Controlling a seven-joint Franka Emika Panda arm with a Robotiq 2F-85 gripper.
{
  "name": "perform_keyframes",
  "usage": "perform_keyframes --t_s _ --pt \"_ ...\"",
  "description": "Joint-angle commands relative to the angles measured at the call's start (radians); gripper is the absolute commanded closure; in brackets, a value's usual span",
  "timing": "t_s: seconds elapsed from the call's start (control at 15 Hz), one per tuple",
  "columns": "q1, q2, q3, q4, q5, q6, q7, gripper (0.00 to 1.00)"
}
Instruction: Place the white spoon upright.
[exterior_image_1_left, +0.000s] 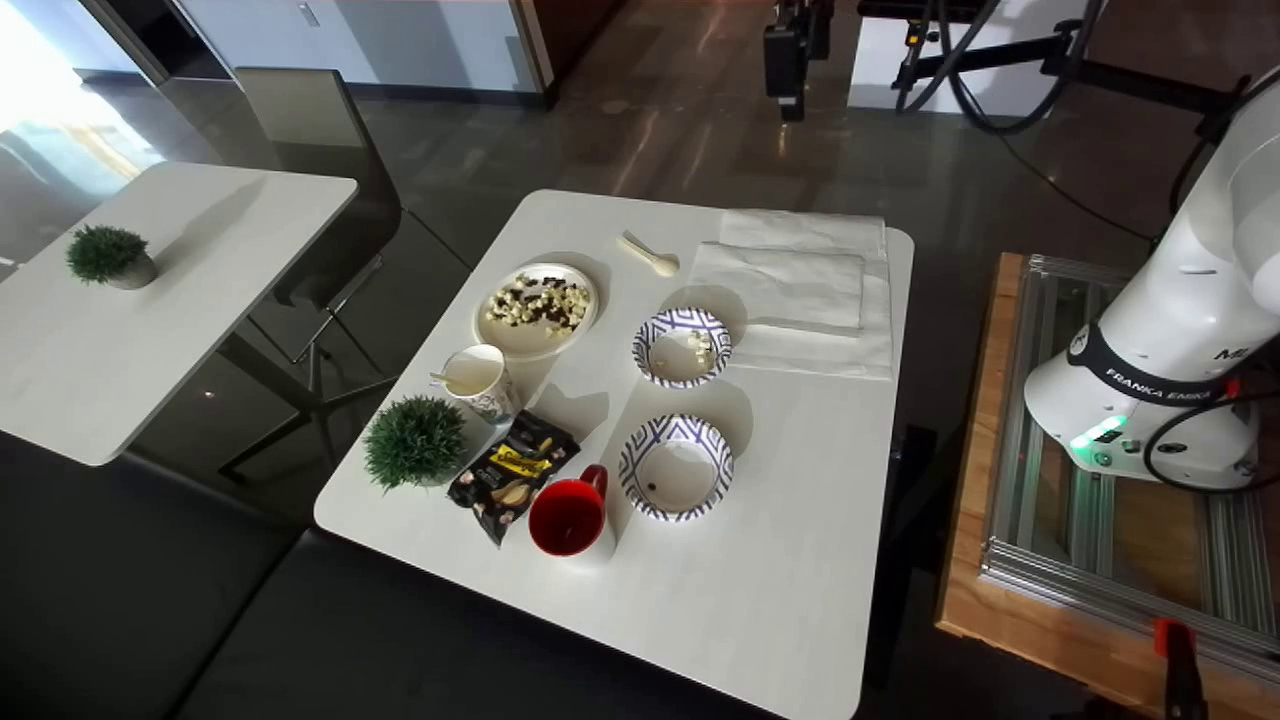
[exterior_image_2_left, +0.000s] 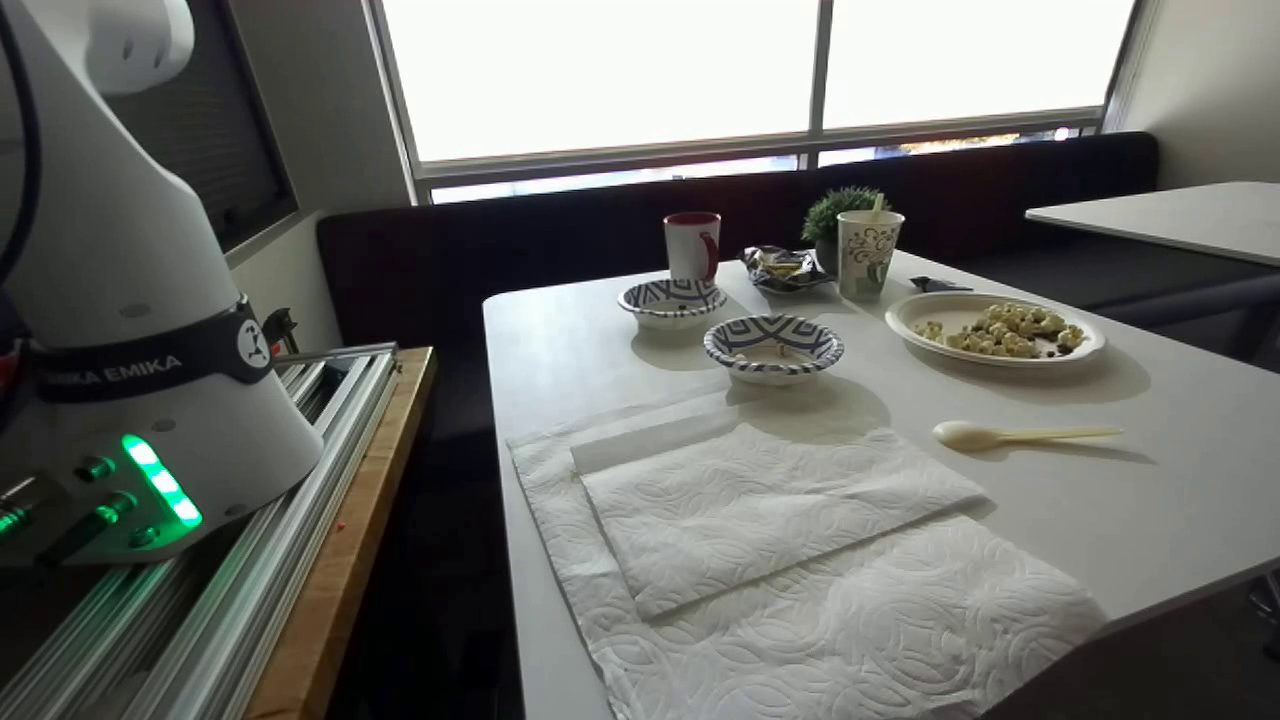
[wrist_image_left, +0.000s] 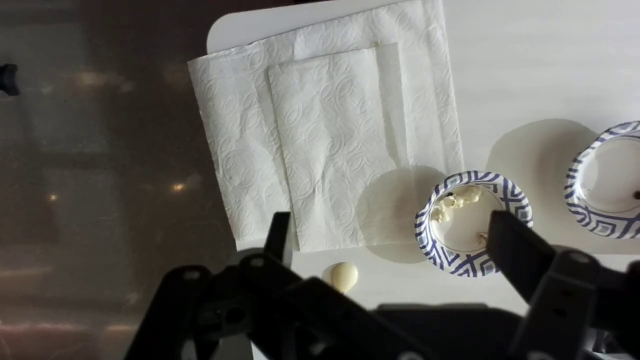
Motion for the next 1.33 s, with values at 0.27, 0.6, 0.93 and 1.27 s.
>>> perform_keyframes --t_s 0.27,0.6,0.93,1.27 --pt "0.004 0.385 -0.036 0.135 0.213 0.311 0.075 0.0" --pt "-0.018 0.586 -0.06 0.249 0.26 0.463 -0.031 0.0" --pt "-0.064 0.759 -0.054 0.386 0.343 0.493 -0.132 0.0" --pt "-0.118 0.9 -0.051 0.513 0.379 0.533 -0.182 0.0"
